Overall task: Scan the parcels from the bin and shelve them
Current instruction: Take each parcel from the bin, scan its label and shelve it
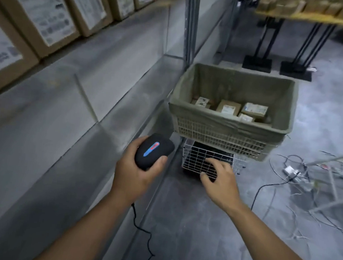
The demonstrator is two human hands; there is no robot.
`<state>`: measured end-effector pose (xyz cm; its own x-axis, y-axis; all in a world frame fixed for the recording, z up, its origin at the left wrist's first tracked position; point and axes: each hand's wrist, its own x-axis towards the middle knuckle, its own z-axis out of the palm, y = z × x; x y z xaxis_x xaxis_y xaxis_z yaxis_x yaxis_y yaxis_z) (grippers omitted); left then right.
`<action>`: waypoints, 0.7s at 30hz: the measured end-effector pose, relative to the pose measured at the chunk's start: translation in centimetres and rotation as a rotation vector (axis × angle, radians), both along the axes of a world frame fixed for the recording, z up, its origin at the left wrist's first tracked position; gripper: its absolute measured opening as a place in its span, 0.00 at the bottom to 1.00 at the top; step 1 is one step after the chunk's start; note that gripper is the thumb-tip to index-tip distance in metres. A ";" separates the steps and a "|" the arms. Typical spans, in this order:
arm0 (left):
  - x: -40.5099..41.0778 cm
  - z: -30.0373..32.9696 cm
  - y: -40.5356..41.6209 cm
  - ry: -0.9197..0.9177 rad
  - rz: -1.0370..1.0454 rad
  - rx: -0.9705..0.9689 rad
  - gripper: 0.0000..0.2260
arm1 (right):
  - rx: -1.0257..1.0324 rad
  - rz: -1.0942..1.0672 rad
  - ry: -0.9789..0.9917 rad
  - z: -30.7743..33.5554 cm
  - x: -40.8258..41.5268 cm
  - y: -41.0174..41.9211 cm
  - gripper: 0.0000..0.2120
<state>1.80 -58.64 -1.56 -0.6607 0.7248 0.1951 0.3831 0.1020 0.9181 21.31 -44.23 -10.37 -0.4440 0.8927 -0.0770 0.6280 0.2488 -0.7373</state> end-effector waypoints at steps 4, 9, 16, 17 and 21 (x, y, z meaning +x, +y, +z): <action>0.5 1.2 5.8 0.030 -0.081 0.040 0.31 | -0.016 -0.087 0.004 0.5 1.7 3.6 0.23; 0.8 1.2 11.2 0.019 -0.170 0.021 0.25 | -0.024 -0.172 0.004 0.4 2.5 7.2 0.24; -1.3 -0.1 19.1 -0.007 -0.267 0.017 0.24 | -0.024 -0.253 -0.018 -0.1 0.9 13.9 0.25; -1.7 -0.3 20.5 -0.010 -0.279 0.021 0.25 | -0.025 -0.264 -0.021 -0.2 0.4 15.2 0.25; -4.1 -1.9 26.8 -0.037 -0.310 -0.010 0.22 | -0.016 -0.317 -0.059 -0.1 -1.9 20.6 0.26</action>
